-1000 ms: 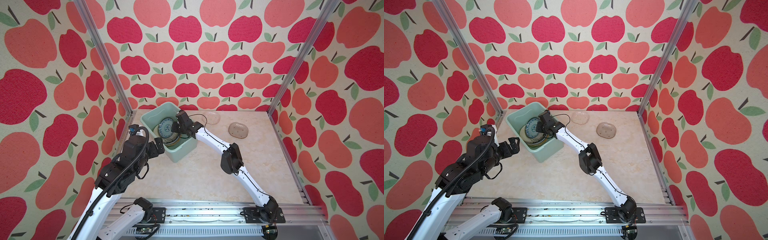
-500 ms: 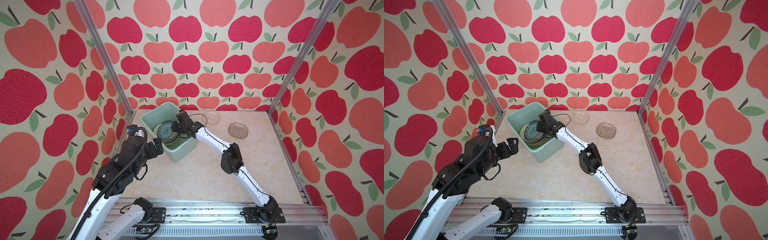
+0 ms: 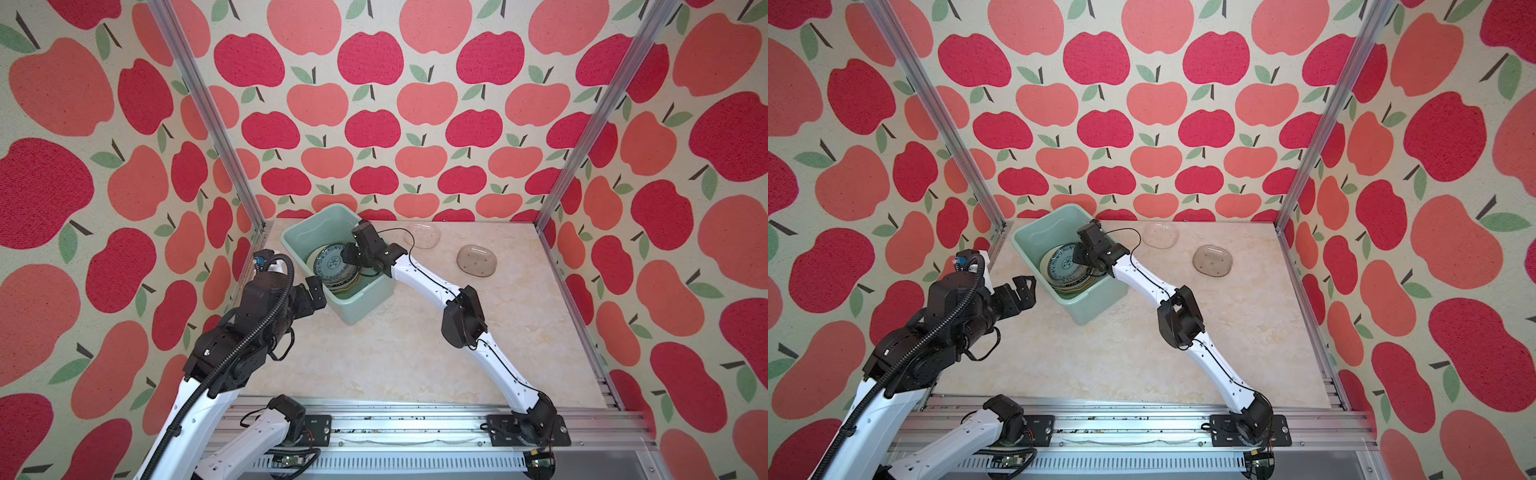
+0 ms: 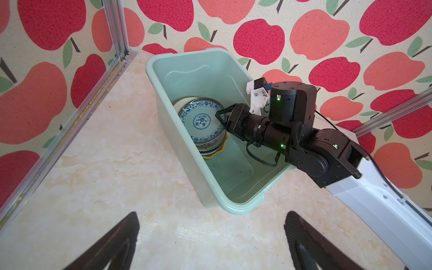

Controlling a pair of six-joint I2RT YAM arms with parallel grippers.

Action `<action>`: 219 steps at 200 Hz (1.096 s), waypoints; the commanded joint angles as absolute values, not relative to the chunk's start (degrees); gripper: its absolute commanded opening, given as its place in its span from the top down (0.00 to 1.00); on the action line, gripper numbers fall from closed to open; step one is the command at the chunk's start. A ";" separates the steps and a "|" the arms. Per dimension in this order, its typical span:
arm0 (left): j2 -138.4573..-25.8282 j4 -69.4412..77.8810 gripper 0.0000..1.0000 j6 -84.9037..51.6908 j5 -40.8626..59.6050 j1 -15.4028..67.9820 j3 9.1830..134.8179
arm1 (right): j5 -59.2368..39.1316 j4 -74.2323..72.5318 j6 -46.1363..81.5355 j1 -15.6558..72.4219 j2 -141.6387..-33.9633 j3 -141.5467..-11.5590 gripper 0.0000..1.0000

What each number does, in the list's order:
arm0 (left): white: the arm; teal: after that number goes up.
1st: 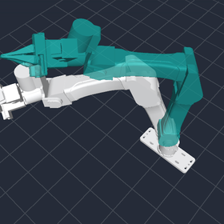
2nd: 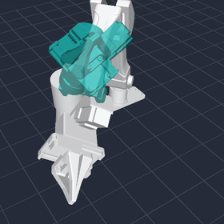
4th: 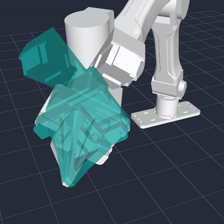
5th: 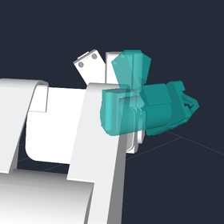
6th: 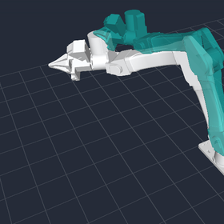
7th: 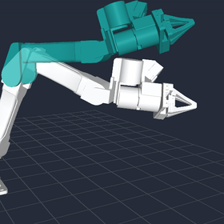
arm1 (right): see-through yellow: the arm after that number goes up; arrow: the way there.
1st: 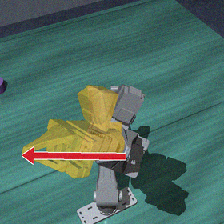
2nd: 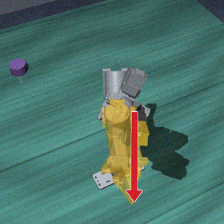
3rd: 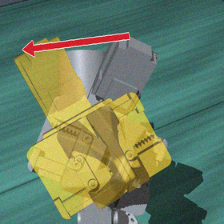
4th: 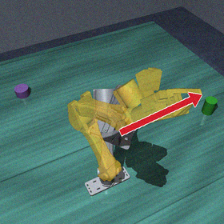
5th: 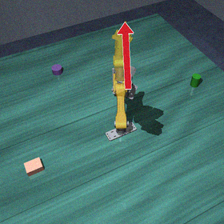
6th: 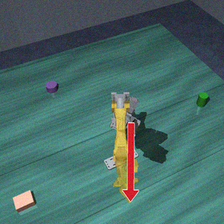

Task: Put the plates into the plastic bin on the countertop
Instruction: 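Lower the blue-and-white plate onto the stack in the bin with the right gripper, then open the right gripper and lift it out of the bin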

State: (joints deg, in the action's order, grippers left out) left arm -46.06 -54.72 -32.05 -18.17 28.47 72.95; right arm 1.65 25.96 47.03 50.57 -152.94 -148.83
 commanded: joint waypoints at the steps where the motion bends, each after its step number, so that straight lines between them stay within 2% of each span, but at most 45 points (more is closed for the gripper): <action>1: -45.35 -56.07 0.01 -33.04 -19.84 27.99 74.54 | 2.55 25.18 46.93 50.19 -153.22 -148.21 0.60; 138: -45.35 -55.63 0.01 -32.21 -19.99 26.68 74.37 | 4.22 24.98 45.70 49.92 -152.88 -148.01 0.54; 219: -45.24 -55.25 0.01 -31.73 -18.64 25.16 74.09 | 4.96 23.82 44.33 49.92 -152.06 -148.36 0.46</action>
State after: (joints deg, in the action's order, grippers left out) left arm -45.69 -55.07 -32.14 -18.98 25.74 73.56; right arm 3.44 24.86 46.09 50.46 -152.94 -148.49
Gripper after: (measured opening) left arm 0.993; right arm 0.532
